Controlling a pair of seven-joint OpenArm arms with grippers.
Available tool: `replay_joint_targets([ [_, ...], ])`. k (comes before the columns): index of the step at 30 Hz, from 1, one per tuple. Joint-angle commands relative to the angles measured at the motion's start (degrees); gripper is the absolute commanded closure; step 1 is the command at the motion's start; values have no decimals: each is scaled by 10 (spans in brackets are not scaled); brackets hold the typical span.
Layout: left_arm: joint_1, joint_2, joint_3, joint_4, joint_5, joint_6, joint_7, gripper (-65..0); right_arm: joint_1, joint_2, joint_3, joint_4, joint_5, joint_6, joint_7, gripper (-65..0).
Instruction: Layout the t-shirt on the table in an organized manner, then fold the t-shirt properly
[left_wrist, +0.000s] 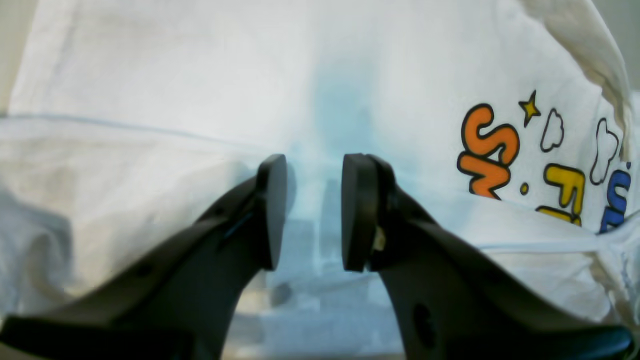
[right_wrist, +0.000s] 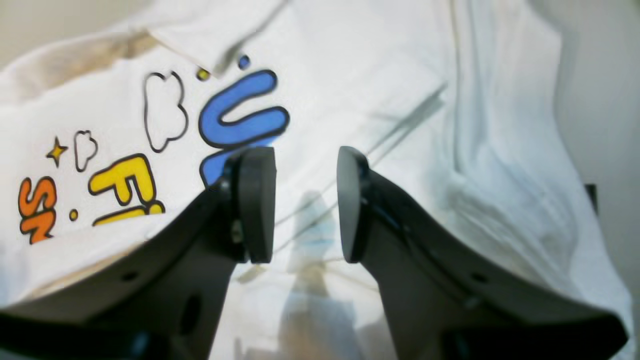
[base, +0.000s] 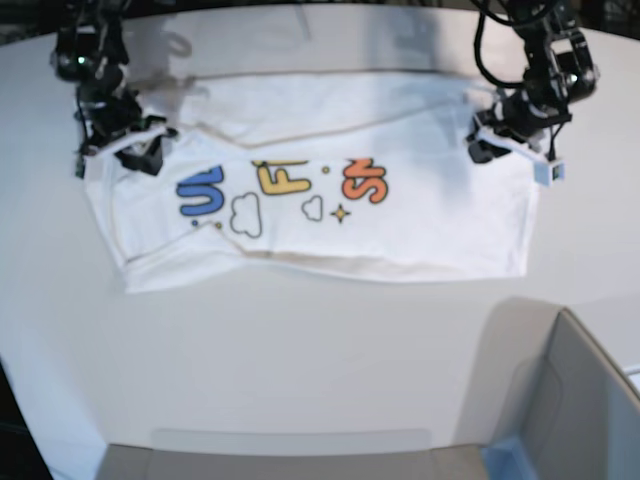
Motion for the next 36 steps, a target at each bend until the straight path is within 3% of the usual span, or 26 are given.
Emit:
replay_joint_targets([
  [1,-16,-6,-3,16,-5,0,-6,-195,0,5,4,15,-1,3,9,-211],
  [10,-135,-12,-3,8,-1,-2,-8,-216,29,7,-2,17,-1,3,8,-211],
  [14,-197,-26,4,-73,-1,-1,-9,-298,39,5,-13,17,-1,3,8,-211],
  [20,-301,-61,5,-217,-1,-2,-12,-313,35,5,-32,17,-1,3,8,-211],
  [23,-350,-95,42,-277,-1,-1,-22,-314,33,3,-35,15,-1,3,8,-211],
  [27,-390,-146,143,-367,12,0,-104,-308,31,3,-53,16,-1,3,8,-211],
  [31,-418,-171,246,-428,63,-1,-159,-204,24,3,-55,16,-1,3,8,-211],
  [33,-420,-171,245,-436,68,0,-170,-178,23,3,-55,15,-1,3,8,-211],
  [36,-419,-170,232,-436,68,0,-173,-213,23,3,-55,15,-1,3,8,-211],
])
